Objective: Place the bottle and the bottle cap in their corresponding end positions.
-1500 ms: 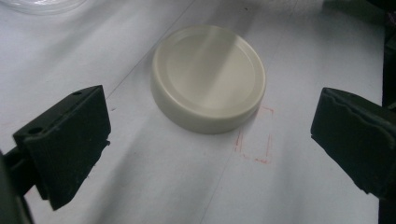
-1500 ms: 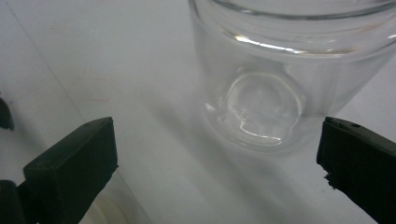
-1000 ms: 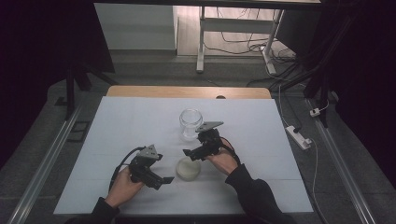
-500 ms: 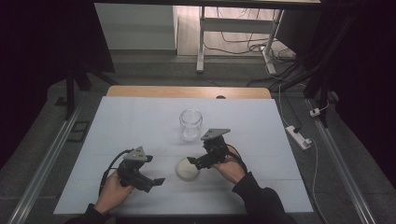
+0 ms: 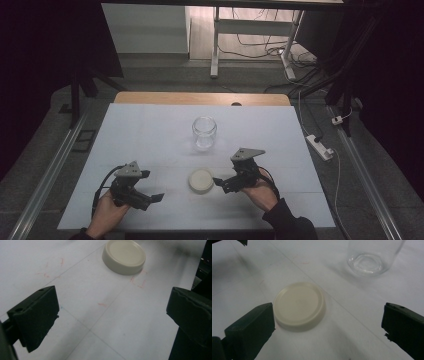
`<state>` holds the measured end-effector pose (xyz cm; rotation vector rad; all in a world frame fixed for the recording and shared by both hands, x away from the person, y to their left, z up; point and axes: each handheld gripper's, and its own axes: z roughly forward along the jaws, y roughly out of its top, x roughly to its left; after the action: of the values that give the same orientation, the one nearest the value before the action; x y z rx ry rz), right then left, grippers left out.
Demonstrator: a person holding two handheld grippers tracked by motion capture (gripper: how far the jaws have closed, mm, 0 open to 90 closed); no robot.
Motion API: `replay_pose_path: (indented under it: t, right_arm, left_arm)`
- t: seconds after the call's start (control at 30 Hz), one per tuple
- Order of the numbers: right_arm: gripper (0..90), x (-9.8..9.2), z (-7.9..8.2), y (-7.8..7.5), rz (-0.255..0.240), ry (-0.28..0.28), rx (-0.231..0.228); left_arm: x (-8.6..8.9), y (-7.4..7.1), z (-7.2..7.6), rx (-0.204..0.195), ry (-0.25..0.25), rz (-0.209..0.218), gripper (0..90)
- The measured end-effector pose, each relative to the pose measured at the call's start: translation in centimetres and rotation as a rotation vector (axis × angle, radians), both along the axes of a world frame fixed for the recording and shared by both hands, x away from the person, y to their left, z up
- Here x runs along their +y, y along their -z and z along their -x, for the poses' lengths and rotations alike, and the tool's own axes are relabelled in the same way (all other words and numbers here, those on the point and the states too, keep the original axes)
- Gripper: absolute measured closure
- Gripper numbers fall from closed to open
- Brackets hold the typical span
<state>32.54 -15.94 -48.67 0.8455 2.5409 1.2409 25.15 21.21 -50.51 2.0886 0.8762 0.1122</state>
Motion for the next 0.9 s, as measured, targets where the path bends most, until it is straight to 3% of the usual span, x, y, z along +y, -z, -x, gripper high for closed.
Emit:
replay_pose_path:
  t: [0.43,0.9]
  right_arm:
    - [0.0,-3.7,2.4,0.3,0.013,0.071,0.029]
    - [0.0,-8.0,4.7,0.3,-0.004,0.175,0.003]
  left_arm:
    - [2.7,0.4,2.1,0.013,-0.069,0.019,0.0]
    - [5.8,1.3,4.5,0.033,-0.164,0.015,0.0]
